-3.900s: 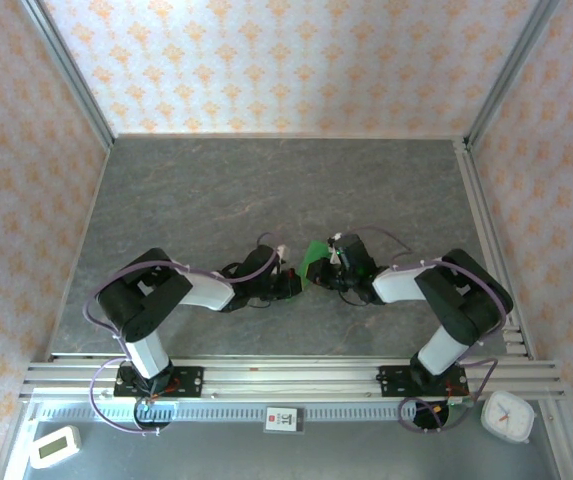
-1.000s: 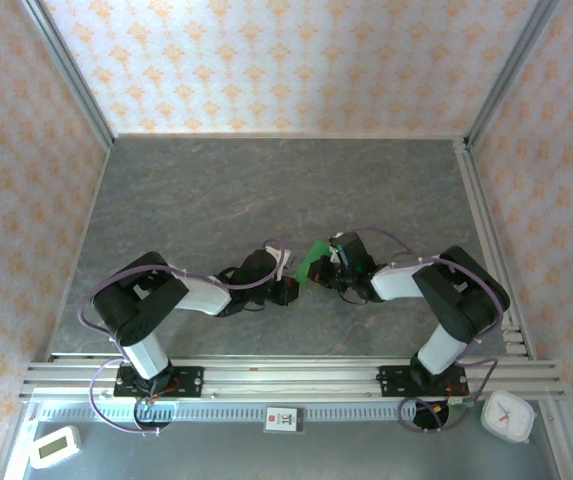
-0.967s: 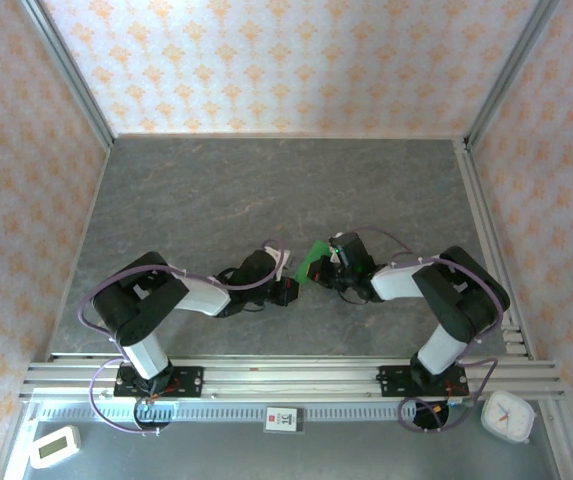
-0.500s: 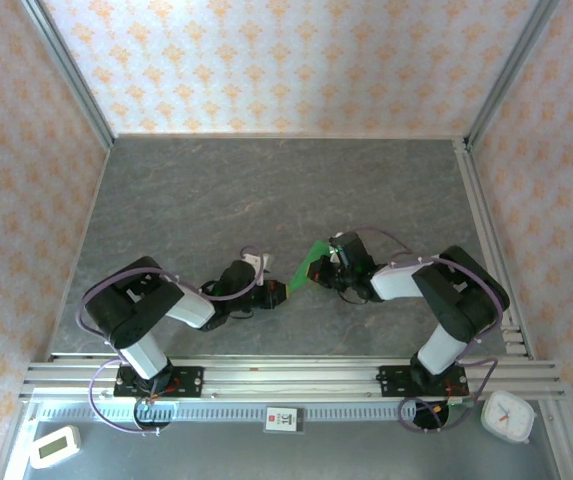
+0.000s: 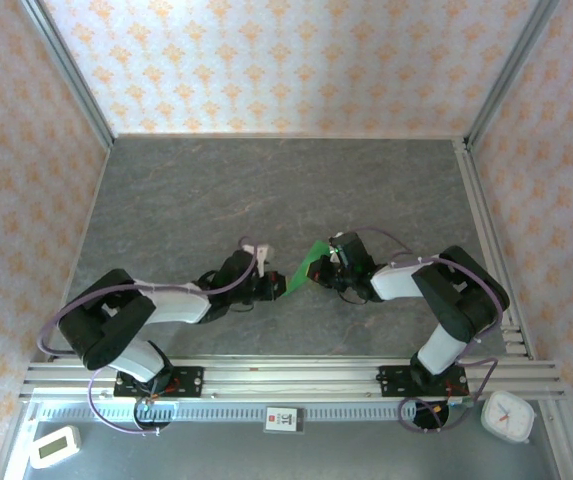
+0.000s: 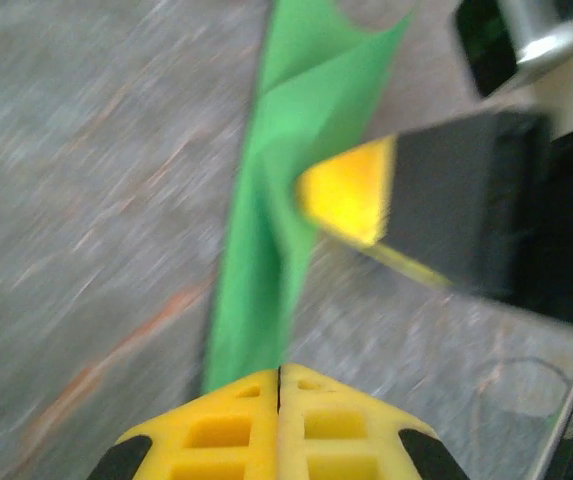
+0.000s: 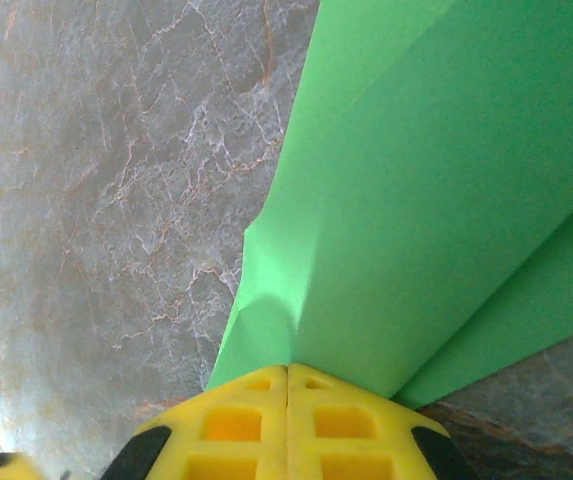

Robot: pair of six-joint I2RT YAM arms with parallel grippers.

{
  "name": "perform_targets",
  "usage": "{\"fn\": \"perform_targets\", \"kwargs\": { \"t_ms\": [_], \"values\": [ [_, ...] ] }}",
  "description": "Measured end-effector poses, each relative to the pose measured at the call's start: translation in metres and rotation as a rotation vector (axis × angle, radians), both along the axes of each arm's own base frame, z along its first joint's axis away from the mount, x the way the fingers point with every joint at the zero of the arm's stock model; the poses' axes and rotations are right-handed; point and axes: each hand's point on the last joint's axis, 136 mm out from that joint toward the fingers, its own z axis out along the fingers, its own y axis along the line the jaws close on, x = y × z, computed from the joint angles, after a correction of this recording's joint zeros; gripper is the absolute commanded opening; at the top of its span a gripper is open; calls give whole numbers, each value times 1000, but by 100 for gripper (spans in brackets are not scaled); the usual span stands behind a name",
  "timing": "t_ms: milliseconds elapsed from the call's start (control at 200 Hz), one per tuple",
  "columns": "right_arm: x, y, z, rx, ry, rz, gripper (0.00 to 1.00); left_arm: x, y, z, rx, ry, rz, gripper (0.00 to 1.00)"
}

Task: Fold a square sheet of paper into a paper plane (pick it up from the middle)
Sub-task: Fold the wing for the fifth time at the center of the table.

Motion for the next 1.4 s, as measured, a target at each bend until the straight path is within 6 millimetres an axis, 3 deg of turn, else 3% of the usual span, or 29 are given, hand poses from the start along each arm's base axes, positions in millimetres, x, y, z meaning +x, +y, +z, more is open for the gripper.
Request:
{"fn": "perform_targets", "kwargs": {
  "t_ms": [105, 175, 395, 1156, 1306, 1401],
  "values": [
    [0, 0, 0, 1, 1, -2, 2, 22, -24, 28, -21, -75, -35, 0],
    [0, 0, 0, 2, 2, -3, 3, 29, -33, 30, -16, -91, -53, 0],
    [0, 0, 0, 1, 2, -3, 3, 20, -39, -4, 49, -38, -106, 0],
    [1, -1, -1, 7, 14, -16, 0, 18, -39, -12, 48, -93, -90, 0],
    [1, -1, -1, 8, 14, -15, 0, 10, -25, -42, 126, -40, -74, 0],
    [1, -1, -1, 8, 14, -15, 0, 11, -23, -43, 143, -58, -76, 0]
  ]
}}
